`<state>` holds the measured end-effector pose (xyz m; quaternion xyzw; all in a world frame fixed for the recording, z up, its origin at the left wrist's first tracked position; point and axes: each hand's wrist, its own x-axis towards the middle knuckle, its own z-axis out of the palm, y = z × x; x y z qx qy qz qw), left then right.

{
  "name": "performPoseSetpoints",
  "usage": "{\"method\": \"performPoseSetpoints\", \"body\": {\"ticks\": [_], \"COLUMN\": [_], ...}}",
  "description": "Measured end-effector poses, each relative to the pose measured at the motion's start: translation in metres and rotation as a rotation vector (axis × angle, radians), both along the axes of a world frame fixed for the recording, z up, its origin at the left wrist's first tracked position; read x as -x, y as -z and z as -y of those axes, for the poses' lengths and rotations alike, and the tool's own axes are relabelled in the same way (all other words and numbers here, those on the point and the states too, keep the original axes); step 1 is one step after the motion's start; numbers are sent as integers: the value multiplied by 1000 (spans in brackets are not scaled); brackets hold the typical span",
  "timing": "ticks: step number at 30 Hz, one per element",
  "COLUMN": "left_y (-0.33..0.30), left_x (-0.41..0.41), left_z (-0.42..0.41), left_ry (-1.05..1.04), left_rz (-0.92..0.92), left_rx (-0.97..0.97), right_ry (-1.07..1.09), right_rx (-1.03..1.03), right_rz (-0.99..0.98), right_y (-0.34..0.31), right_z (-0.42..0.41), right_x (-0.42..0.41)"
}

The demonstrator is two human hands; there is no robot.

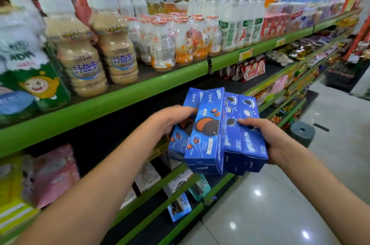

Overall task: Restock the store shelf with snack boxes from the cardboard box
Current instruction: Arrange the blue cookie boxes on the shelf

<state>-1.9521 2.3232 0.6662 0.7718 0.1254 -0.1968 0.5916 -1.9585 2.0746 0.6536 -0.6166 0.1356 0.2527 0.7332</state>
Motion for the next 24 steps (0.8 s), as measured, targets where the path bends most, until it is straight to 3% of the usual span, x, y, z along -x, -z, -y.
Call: {"method": "performPoseSetpoints", "body": {"ticks": [24], "left_y": [-17], "left_x": [-30], "left_z": [-7], "left_ry": [-68], "left_rz": [-42], "left_rx": [-83], "right_ry": [-211], "right_rx": [-53], "right_rz": [61], "right_y": [-10], "right_z": [-4], "right_x": [-76]}}
